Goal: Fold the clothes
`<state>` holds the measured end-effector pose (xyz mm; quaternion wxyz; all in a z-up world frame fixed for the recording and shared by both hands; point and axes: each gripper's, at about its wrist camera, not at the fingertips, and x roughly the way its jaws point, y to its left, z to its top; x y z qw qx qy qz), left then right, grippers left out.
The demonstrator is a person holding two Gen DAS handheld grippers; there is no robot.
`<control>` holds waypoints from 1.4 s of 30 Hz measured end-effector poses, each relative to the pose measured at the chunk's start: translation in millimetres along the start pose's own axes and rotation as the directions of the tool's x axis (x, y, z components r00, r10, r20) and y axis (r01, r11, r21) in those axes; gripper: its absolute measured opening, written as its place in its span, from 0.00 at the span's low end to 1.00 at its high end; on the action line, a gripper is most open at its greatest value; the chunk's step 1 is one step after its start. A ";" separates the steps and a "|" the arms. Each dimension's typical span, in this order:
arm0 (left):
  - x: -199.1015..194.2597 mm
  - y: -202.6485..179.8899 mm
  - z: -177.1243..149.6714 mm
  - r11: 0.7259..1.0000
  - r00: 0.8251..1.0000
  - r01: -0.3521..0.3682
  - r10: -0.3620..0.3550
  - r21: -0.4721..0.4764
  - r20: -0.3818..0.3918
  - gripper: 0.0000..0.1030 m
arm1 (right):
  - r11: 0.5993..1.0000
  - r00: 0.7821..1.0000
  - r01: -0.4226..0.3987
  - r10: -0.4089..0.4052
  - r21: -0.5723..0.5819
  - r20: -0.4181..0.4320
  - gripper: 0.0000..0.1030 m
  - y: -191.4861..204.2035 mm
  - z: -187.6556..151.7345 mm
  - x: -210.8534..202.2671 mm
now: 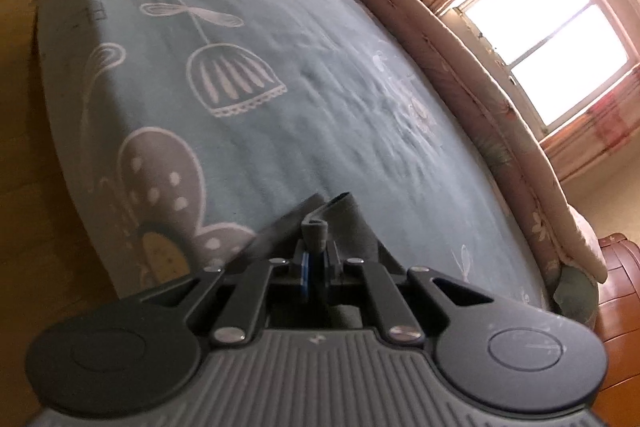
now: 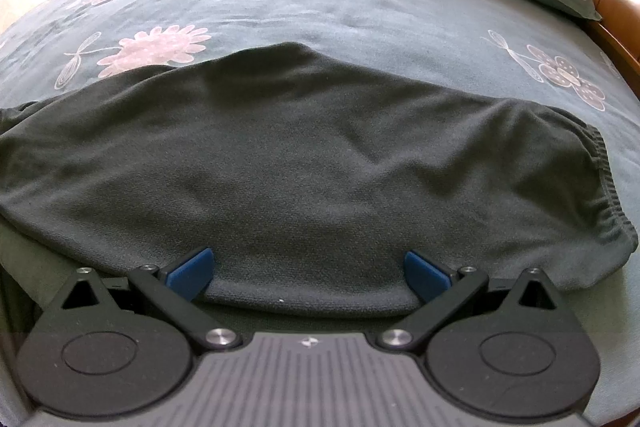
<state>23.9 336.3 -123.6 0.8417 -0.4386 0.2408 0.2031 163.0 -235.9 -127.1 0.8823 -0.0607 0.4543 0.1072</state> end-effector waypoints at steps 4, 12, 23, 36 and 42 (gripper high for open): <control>-7.6 7.9 4.5 0.999 0.999 -0.030 0.030 0.018 0.017 0.04 | 1.000 1.000 0.003 -0.003 -0.002 -0.003 1.00 0.6 0.2 0.3; -13.6 -7.8 29.3 0.986 0.999 -0.037 0.031 0.163 0.039 0.10 | 1.000 1.000 0.002 -0.002 -0.006 -0.008 1.00 0.4 0.9 0.8; 57.6 -65.5 10.3 0.763 0.996 -0.060 0.085 0.643 -0.008 0.38 | 1.000 1.000 0.011 -0.011 -0.006 -0.018 1.00 3.2 2.4 1.4; 59.1 -62.1 23.9 0.791 0.996 -0.091 0.077 0.605 0.049 0.02 | 1.000 0.999 0.021 -0.021 -0.007 -0.031 1.00 4.6 3.2 1.3; 42.3 -77.4 19.9 0.777 0.991 -0.131 0.088 0.615 0.100 0.09 | 0.999 0.999 0.032 -0.033 -0.020 -0.038 1.00 8.0 6.7 -2.1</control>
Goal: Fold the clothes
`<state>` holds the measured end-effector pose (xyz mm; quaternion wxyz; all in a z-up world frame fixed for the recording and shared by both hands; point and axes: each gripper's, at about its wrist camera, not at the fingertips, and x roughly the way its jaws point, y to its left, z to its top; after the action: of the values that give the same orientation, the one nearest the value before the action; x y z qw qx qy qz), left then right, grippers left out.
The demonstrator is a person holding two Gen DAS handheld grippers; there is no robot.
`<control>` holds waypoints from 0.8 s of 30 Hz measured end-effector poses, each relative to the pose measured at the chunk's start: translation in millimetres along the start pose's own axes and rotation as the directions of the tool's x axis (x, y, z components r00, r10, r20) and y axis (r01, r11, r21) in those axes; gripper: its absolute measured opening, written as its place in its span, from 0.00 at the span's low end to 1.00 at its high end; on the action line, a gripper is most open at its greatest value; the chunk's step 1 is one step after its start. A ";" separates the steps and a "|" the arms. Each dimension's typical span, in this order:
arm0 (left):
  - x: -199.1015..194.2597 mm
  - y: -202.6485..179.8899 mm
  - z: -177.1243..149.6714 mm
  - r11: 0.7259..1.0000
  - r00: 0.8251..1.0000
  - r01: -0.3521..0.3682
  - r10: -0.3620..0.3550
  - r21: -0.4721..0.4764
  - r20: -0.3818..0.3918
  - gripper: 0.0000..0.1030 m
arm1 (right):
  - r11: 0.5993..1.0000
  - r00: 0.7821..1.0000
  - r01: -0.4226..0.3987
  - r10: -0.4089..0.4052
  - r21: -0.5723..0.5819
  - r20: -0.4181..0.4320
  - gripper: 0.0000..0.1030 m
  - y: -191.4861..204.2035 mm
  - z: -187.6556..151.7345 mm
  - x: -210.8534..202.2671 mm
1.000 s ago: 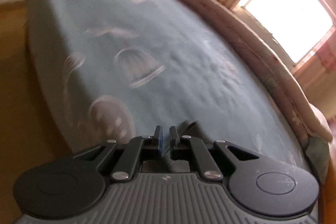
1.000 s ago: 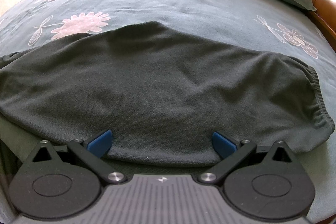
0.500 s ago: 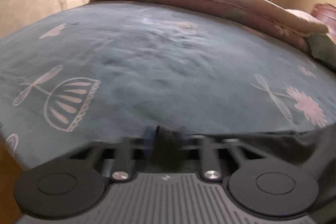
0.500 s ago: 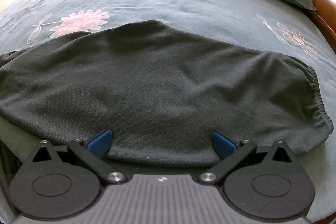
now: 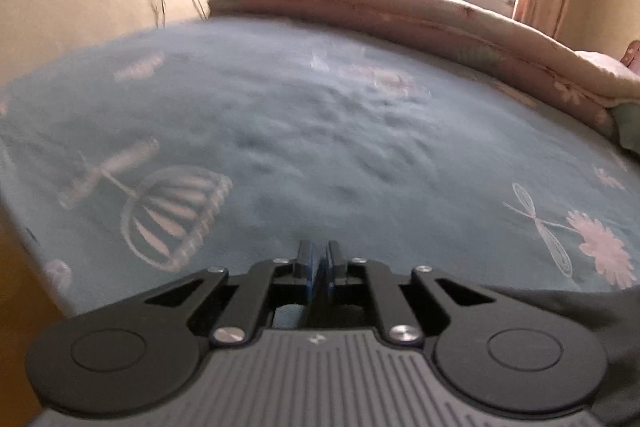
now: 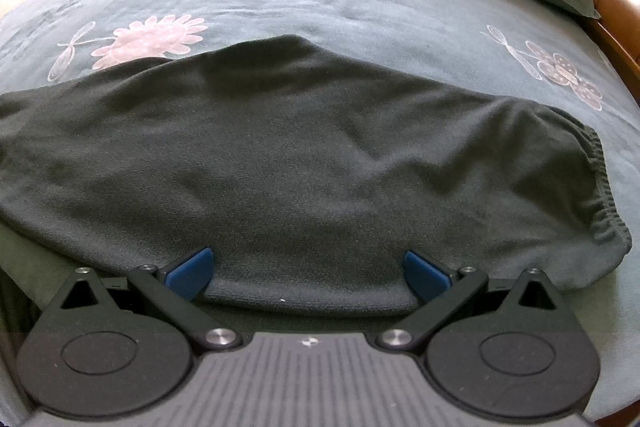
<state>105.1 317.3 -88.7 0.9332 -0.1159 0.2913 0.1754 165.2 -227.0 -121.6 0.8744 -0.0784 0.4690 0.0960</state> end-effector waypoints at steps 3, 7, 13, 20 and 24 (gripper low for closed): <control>-19.1 -20.8 -1.1 0.991 0.992 0.124 -0.124 0.042 0.008 0.13 | 0.999 0.999 -0.002 0.003 -0.036 0.044 1.00 8.9 9.9 -11.9; -16.9 -46.9 -25.0 0.970 0.970 0.226 -0.216 0.090 -0.108 0.16 | 0.988 0.983 -0.113 0.126 -0.105 0.132 1.00 38.4 35.7 -21.8; -22.8 -28.9 -63.4 0.977 0.960 0.213 -0.210 -0.004 -0.187 0.17 | 0.915 0.938 -0.236 0.302 -0.327 0.168 1.00 112.8 72.7 -4.9; -35.8 -43.1 -42.7 0.979 0.952 0.191 -0.168 0.068 -0.255 0.17 | 0.908 0.938 -0.313 0.342 -0.278 0.059 1.00 108.9 56.9 33.9; -34.4 -100.5 -19.8 0.909 0.894 0.404 -0.369 0.102 -0.253 0.25 | 0.914 0.935 -0.322 0.348 -0.247 0.067 1.00 83.6 67.1 21.4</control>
<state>108.4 210.4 -73.0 0.9158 -0.1196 0.3801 -0.0512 210.6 -128.7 -106.6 0.8541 -0.0930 0.4123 0.3031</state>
